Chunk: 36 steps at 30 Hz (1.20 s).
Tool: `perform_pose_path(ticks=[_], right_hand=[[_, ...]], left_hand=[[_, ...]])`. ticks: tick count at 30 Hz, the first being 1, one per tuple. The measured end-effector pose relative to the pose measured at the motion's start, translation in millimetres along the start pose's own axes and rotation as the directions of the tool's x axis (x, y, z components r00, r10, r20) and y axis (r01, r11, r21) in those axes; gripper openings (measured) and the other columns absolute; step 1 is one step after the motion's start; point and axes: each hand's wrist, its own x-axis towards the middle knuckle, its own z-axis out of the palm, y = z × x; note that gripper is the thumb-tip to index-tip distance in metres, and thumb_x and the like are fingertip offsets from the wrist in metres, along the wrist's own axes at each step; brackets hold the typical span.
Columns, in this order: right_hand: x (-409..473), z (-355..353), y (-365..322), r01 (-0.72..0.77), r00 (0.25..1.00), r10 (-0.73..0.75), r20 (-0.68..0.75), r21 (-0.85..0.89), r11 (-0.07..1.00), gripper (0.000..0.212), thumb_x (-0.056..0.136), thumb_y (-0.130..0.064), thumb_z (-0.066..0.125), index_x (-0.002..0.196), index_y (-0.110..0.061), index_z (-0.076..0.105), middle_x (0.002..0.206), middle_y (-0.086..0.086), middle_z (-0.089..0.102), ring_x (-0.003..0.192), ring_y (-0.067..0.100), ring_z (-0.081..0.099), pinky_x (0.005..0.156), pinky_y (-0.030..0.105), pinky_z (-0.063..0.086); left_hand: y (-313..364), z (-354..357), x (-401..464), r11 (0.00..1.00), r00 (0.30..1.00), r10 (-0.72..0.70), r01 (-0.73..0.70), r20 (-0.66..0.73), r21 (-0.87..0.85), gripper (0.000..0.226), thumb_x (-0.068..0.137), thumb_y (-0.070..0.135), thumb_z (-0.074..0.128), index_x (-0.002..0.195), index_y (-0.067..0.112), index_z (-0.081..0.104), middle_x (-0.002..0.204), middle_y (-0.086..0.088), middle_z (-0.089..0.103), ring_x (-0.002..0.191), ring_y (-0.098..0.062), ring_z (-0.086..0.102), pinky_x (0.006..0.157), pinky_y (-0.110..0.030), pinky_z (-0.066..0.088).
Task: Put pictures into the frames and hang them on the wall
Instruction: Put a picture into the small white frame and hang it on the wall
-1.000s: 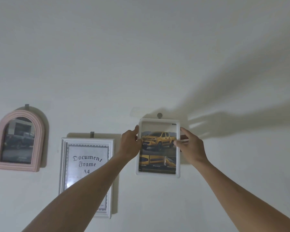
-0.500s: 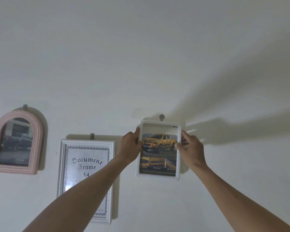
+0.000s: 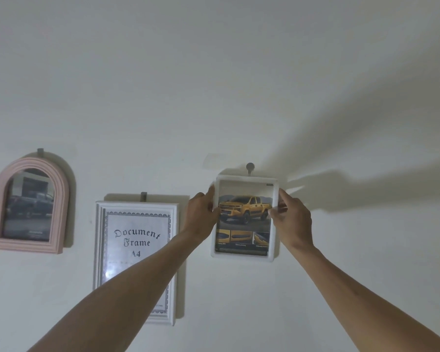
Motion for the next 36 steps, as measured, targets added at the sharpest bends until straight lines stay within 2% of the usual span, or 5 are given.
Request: perform_pose_path(ticks=[2,6,10,23,36], right_hand=[[6,-3,-3,0.02,0.999,-0.021,-0.027,-0.01,1.0,0.036,0.089,-0.015,0.068,0.122,-0.026,0.061,0.093,0.003,0.062,0.08,0.018,0.065,0.062,0.011,0.04],[19,-5,-9,0.022,0.999,-0.023,-0.028,-0.04,0.999,0.033,0.089,-0.016,0.067,0.12,-0.024,0.06,0.092,0.005,0.06,0.08,0.02,0.065,0.065,0.023,0.044],[15,-2,-7,0.019,1.0,-0.019,0.0,-0.081,0.997,0.033,0.089,-0.015,0.066,0.122,-0.019,0.06,0.092,0.006,0.057,0.078,0.022,0.062,0.061,0.021,0.039],[9,4,0,-0.038,0.999,0.037,-0.036,-0.025,0.999,0.048,0.09,-0.015,0.067,0.136,-0.018,0.052,0.104,0.007,0.061,0.09,0.024,0.063,0.073,0.026,0.043],[12,-12,1,-0.048,0.997,0.041,0.064,0.105,0.993,0.051,0.086,-0.015,0.076,0.132,-0.015,0.054,0.09,0.004,0.064,0.086,0.024,0.063,0.08,0.04,0.055]], left_hand=[[2,-1,3,1.0,0.999,0.006,-0.008,-0.054,-0.028,0.058,0.09,0.018,0.063,0.144,0.024,0.044,0.085,-0.005,0.054,0.073,-0.016,0.051,0.062,-0.019,0.042],[7,-3,16,1.0,0.997,0.001,-0.001,-0.078,0.0,0.058,0.091,0.019,0.061,0.146,0.023,0.042,0.088,-0.003,0.052,0.076,-0.017,0.05,0.063,-0.021,0.036],[0,2,19,0.998,0.999,-0.028,0.029,-0.023,0.054,0.044,0.092,0.024,0.059,0.134,0.013,0.051,0.085,-0.004,0.049,0.075,-0.019,0.047,0.065,-0.024,0.036],[-3,9,15,1.0,0.998,-0.022,0.022,0.05,0.011,0.06,0.098,0.019,0.052,0.153,0.021,0.028,0.092,-0.006,0.05,0.084,-0.025,0.054,0.079,-0.036,0.05],[12,9,11,0.994,0.997,-0.077,0.076,0.01,0.077,0.06,0.092,0.021,0.055,0.148,0.024,0.032,0.088,-0.009,0.055,0.08,-0.028,0.057,0.073,-0.042,0.053]])
